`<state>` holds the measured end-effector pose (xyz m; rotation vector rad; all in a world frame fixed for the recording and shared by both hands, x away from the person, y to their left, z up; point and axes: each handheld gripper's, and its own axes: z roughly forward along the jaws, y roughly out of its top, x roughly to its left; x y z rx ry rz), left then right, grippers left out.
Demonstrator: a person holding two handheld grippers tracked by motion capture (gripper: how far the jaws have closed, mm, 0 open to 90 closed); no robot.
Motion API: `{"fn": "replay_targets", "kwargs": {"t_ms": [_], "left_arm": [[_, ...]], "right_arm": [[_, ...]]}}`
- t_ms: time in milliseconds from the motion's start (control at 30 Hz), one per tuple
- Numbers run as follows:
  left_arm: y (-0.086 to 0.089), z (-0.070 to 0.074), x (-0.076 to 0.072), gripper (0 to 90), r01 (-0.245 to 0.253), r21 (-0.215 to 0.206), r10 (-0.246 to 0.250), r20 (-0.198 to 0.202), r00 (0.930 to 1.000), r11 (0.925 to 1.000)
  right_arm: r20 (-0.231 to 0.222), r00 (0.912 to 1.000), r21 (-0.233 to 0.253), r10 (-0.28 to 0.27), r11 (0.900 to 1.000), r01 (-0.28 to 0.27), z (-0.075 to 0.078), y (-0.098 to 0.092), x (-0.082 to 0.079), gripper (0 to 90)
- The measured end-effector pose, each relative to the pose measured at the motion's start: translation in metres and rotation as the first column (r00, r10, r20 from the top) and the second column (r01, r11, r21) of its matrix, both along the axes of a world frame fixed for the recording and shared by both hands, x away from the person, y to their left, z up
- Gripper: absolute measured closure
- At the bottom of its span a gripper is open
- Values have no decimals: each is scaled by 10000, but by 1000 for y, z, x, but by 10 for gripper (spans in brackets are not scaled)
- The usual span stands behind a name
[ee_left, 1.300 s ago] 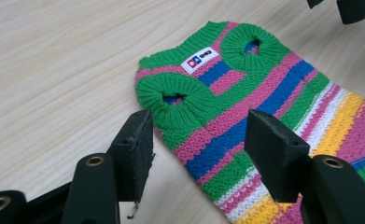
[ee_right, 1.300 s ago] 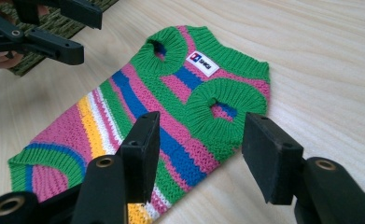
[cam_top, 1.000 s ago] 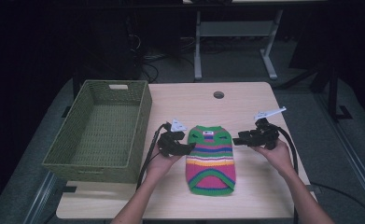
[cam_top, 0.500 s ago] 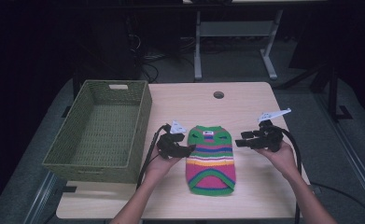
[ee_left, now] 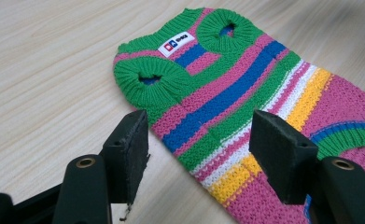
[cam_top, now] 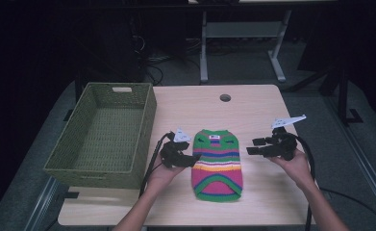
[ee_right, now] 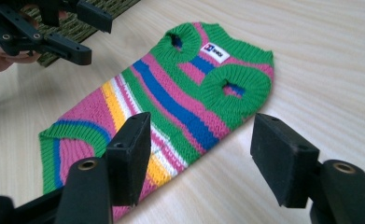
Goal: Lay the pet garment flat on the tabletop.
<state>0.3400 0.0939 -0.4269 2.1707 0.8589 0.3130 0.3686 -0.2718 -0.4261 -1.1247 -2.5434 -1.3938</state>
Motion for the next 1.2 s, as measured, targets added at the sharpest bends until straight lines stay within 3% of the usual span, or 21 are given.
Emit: {"fn": "replay_targets", "kwargs": {"t_ms": [300, 667, 900, 1200], "left_arm": [[3, -4, -6, 351, 126, 52, -125, -185, 9997, 9999], [7, -5, -14, 339, 168, 24, -168, -139, 9998, 9999], [10, -4, -23, 317, 239, -31, -239, -100, 9997, 9997], [16, -4, -29, 317, 330, -96, -331, -104, 9994, 9994]], "right_arm": [[-84, 9999, 42, -63, 10000, 63, -4, -10, -12, 364], [-46, 9999, 161, -106, 9998, 107, -11, -20, -27, 369], [-41, 10000, -165, -73, 9998, 72, -15, -22, -36, 365], [108, 9998, -88, -194, 9998, 195, -17, -34, -52, 355]]}}
